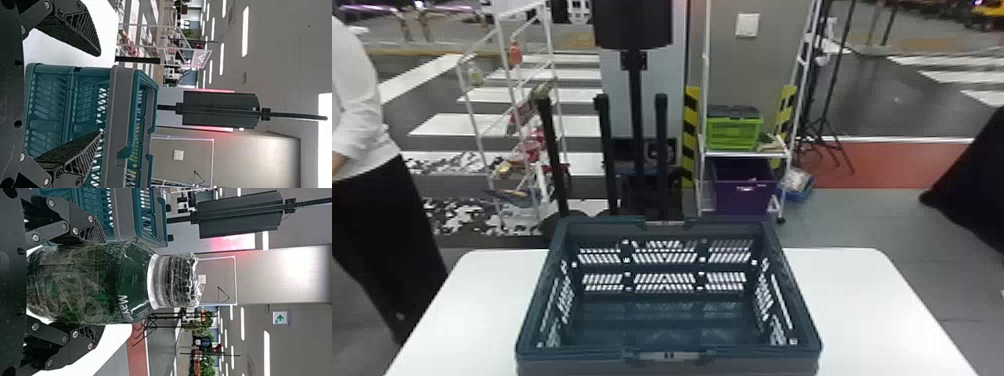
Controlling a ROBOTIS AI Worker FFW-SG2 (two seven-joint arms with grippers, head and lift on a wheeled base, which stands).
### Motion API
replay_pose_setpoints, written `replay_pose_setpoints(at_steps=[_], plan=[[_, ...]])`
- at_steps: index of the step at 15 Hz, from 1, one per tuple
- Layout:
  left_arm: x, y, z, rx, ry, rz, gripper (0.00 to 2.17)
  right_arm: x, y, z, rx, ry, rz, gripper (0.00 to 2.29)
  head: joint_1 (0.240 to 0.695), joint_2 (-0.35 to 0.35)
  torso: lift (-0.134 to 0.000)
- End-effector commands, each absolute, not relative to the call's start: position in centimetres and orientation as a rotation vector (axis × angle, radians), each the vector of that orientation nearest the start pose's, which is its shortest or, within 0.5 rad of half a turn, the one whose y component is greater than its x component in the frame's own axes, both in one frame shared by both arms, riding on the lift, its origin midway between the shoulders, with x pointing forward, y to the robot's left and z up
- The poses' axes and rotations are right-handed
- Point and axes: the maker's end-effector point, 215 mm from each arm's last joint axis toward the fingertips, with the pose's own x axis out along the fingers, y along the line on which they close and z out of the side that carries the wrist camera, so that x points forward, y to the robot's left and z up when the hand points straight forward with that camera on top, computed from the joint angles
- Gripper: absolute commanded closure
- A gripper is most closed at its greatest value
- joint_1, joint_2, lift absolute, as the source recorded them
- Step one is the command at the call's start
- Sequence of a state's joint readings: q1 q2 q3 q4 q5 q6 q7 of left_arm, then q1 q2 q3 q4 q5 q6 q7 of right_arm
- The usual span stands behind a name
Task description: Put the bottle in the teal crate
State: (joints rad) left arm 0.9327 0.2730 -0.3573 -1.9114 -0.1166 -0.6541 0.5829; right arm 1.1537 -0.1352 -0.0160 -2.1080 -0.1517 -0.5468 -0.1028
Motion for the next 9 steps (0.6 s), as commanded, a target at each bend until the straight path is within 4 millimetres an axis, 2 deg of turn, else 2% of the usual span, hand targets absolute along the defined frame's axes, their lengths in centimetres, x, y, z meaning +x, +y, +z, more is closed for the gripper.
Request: replay_pose_setpoints(at_steps=[1, 9], plan=[[23.70, 17.46, -37.39, -0.055, -0.023, 0.089, 0.19, 22.98, -27.25, -35.98, 0.047, 0.074, -0.071, 1.93, 0.499, 0.000, 0.000], [23.75, 17.45, -37.23, -0.055, -0.024, 0.088, 0.19, 23.16, -27.41, -36.21, 0.043, 0.084, -0.072, 1.93, 0.499, 0.000, 0.000]])
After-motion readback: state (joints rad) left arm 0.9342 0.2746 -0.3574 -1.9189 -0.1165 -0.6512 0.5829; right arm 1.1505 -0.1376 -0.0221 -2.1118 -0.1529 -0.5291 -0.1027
